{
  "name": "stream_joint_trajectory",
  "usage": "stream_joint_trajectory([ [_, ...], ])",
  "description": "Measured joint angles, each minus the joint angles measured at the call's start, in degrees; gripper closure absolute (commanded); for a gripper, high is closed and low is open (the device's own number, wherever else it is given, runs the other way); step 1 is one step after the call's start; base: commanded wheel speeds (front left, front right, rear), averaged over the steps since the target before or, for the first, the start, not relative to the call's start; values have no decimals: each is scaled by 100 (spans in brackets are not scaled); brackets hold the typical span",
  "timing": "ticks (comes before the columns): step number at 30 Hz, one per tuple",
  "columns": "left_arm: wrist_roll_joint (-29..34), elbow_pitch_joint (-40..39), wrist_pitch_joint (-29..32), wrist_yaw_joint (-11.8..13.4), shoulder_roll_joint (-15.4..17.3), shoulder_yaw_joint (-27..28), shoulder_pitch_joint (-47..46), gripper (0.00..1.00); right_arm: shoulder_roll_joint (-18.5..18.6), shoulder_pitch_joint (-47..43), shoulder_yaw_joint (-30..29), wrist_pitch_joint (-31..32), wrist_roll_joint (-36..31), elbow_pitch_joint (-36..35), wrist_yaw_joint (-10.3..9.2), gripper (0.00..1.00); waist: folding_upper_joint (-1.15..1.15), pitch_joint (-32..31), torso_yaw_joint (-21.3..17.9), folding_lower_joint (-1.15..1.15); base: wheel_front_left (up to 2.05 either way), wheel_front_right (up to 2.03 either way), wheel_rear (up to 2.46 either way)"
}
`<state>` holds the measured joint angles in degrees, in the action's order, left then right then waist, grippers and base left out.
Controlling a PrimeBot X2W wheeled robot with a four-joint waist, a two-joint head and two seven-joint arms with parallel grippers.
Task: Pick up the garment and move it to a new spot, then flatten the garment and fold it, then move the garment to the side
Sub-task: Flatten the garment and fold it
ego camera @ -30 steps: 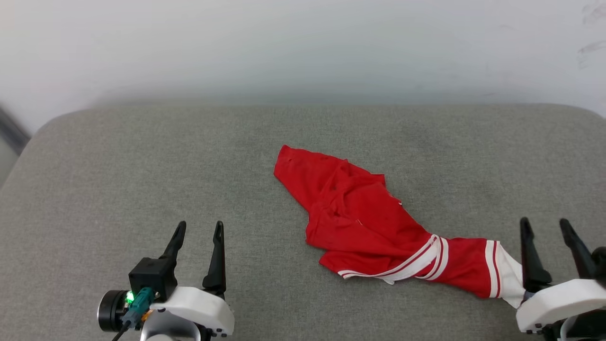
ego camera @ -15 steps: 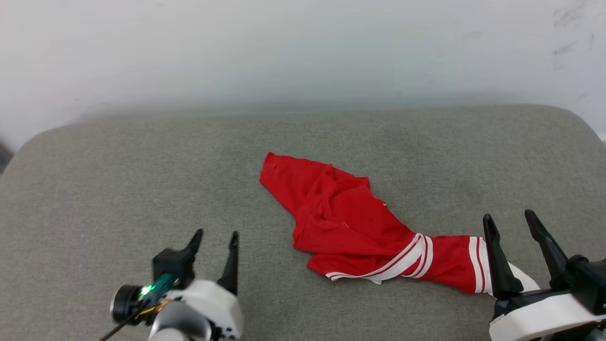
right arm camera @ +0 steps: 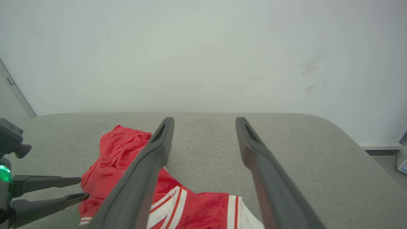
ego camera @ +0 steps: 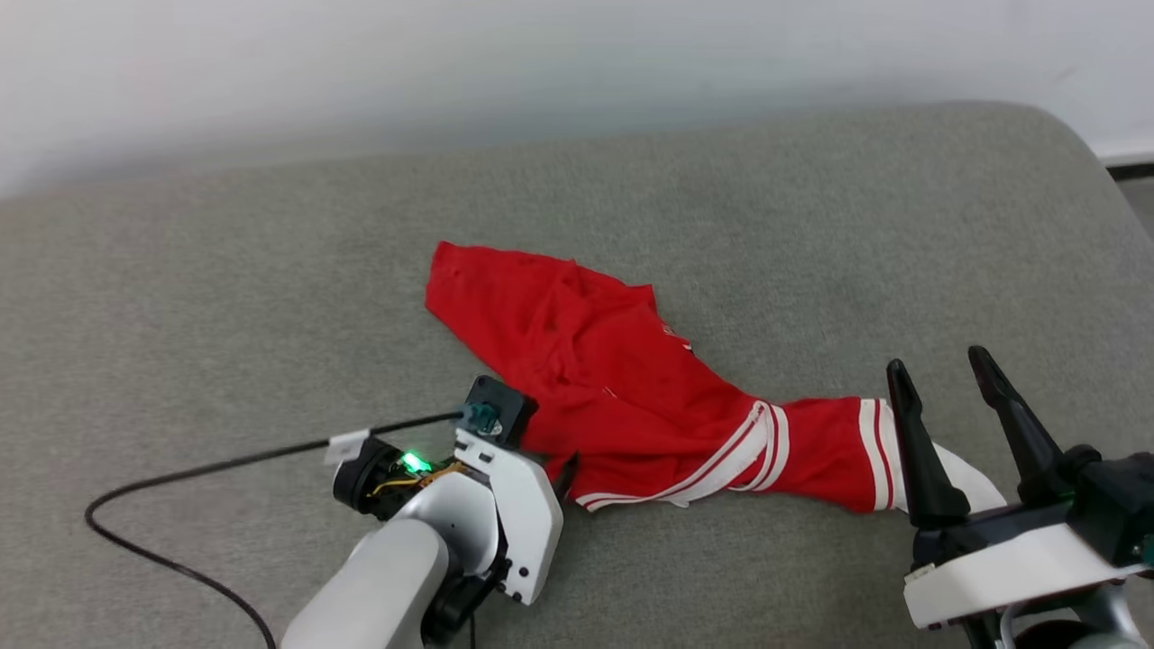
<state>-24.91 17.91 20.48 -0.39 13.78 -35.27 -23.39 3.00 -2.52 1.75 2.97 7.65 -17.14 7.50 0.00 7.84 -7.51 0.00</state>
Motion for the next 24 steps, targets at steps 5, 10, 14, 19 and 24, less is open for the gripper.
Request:
stream_joint_trajectory([
  [5,38,411,809,-140,96,-226,-321,0,0,120,63,-134,126,134,0,0,0,345,-169,0,0,0,0],
  [10,-126,526,1508,-320,156,-316,-608,34,-1,202,71,-280,267,307,0,0,0,543,-331,0,0,0,0],
  [14,-219,430,1712,-375,209,-334,-655,100,-1,240,62,-353,337,404,0,0,0,582,-363,0,0,0,0],
  [19,71,79,1162,-100,390,-276,-615,100,0,255,-30,-379,357,477,0,0,0,538,-237,0,0,0,0],
  [24,236,-615,727,271,724,30,-575,100,-2,255,-22,-370,316,485,0,0,0,427,-19,0,0,0,0],
])
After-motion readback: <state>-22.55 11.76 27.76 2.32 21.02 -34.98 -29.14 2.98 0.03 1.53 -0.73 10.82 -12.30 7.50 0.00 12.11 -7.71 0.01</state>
